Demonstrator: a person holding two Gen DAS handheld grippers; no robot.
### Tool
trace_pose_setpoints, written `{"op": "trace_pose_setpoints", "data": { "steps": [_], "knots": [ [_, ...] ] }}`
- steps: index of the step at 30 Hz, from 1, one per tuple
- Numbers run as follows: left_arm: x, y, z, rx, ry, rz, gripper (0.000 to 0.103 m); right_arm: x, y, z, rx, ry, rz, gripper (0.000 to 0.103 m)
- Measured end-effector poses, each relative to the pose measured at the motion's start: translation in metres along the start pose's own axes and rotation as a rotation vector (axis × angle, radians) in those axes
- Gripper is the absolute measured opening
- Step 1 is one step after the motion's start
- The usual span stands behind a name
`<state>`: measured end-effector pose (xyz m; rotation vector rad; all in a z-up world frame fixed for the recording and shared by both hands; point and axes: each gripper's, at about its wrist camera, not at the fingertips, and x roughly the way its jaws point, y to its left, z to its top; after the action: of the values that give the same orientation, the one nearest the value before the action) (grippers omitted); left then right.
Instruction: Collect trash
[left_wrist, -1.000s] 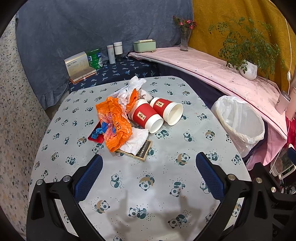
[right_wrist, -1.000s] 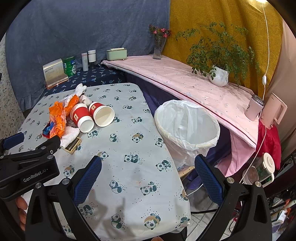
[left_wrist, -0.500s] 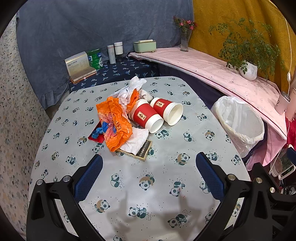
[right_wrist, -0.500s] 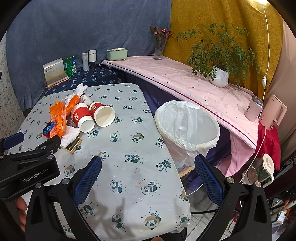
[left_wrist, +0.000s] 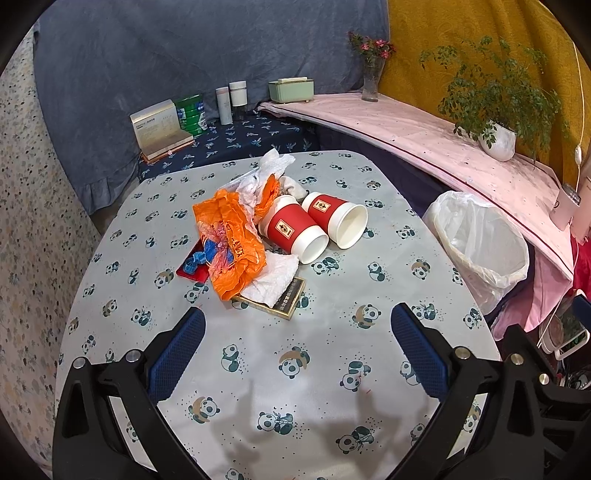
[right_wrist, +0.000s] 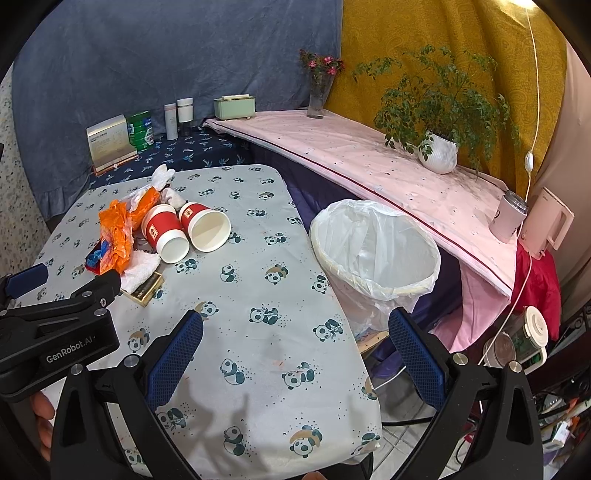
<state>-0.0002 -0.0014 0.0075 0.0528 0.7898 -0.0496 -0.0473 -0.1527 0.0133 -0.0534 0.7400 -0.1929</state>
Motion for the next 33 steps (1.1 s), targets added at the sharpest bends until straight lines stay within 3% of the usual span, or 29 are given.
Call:
{"op": "trace_pose_setpoints", "data": {
  "steps": [33],
  "knots": [
    [0.022, 0.027, 0.005, -0.045, 0.014, 0.01, 0.096, 0.021, 0.015, 0.011, -0.034, 0.019, 0.009, 0.096]
  ]
}}
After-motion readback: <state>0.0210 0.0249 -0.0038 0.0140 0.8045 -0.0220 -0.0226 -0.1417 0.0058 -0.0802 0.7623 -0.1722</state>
